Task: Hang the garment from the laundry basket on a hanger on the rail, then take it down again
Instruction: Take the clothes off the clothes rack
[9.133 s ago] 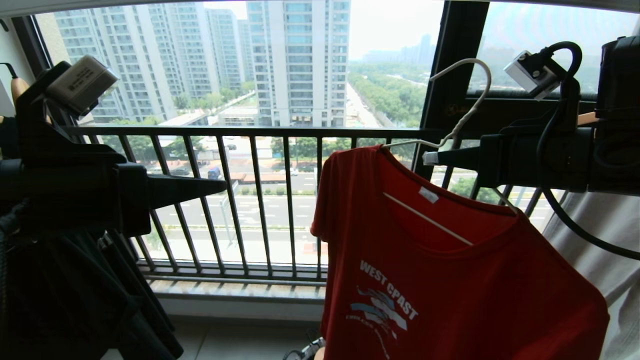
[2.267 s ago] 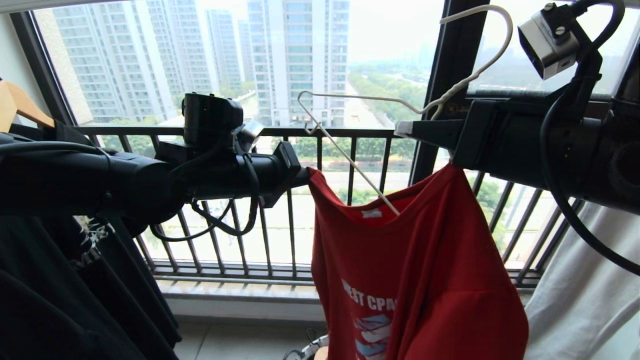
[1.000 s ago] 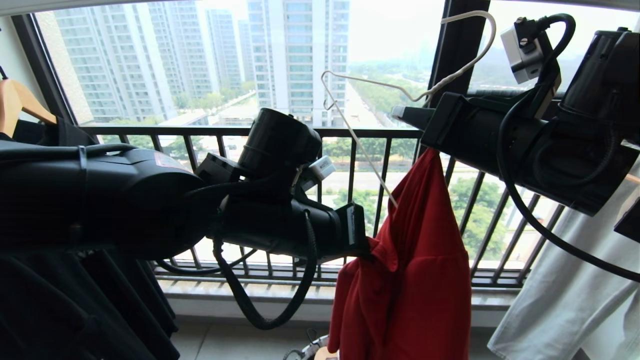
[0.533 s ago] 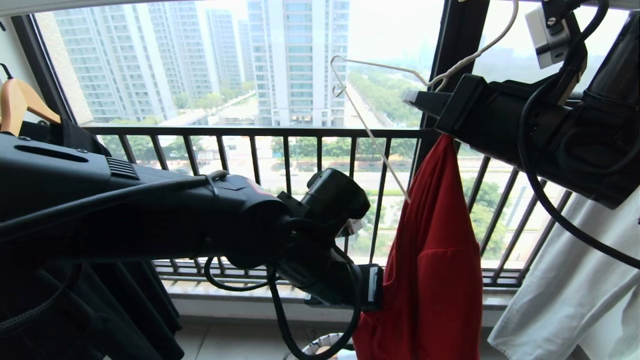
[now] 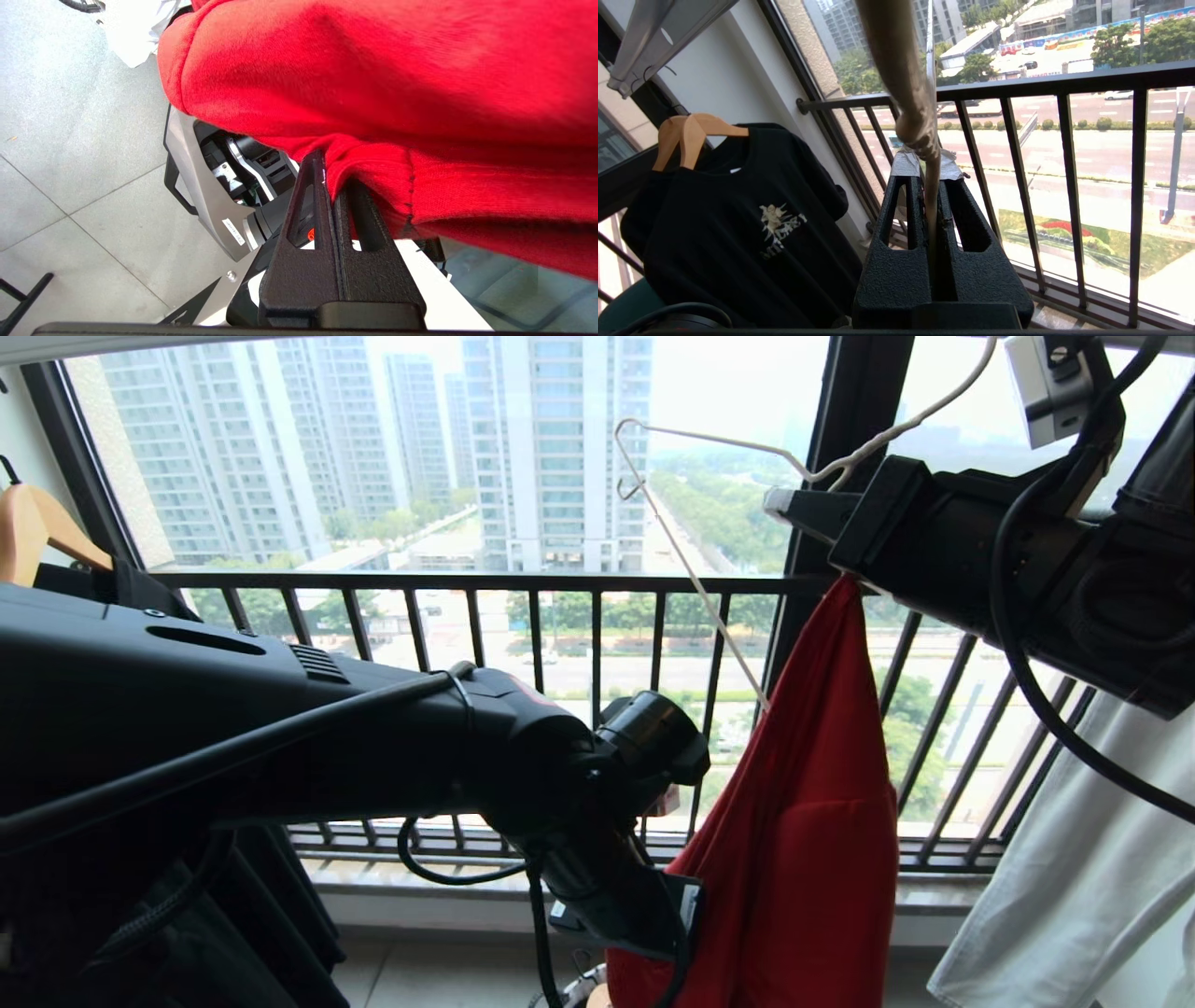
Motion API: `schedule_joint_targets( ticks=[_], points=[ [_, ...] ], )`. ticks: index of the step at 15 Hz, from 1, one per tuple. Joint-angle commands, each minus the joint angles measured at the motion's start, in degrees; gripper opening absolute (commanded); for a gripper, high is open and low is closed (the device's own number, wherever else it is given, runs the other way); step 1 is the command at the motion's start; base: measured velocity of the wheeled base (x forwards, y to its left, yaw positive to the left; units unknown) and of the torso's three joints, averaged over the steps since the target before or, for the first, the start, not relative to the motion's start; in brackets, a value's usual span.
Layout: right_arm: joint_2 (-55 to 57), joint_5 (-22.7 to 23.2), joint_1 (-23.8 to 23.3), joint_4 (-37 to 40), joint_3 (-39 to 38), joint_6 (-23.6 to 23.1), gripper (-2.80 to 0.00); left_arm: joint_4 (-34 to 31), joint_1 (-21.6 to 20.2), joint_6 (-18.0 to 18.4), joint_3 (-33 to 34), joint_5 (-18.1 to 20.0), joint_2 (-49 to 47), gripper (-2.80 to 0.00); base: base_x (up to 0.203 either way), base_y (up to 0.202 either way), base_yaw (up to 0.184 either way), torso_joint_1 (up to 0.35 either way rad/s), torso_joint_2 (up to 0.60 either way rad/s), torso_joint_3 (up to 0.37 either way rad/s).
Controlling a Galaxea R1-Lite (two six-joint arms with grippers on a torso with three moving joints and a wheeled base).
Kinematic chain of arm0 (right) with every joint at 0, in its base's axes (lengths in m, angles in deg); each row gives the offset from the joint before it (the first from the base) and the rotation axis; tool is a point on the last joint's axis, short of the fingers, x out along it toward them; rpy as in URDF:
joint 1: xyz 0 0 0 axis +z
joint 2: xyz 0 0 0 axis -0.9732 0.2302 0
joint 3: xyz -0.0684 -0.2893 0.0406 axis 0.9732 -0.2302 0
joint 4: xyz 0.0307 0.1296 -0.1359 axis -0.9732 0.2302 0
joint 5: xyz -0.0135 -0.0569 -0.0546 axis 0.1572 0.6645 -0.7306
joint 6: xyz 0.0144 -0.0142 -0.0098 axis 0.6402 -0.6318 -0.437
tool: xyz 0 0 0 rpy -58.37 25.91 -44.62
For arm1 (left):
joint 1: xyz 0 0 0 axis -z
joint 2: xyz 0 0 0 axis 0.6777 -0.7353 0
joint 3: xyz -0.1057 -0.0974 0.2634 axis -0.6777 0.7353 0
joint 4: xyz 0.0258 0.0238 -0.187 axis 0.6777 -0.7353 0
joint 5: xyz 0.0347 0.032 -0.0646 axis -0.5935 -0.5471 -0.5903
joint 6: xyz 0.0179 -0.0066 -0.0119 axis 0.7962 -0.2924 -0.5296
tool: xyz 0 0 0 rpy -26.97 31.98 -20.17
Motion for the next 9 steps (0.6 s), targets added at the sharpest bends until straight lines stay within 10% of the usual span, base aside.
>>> schedule_joint_targets(
  ticks=[1, 9],
  points=[
    [-0.09, 0.02, -0.49, -0.17, 0.09, 0.05, -2.80, 0.38, -0.24, -0.15, 0.11, 0.03, 2.37, -2.80, 0.000, 0.000, 0.000, 0.000, 0.00, 0.000],
    [1.36, -0.07, -0.66, -0.17, -0.12, -0.21, -2.80, 12.16, -7.10, -4.16, 1.30, -0.38, 7.67, -2.80, 0.000, 0.000, 0.000, 0.000, 0.00, 0.000]
  ],
)
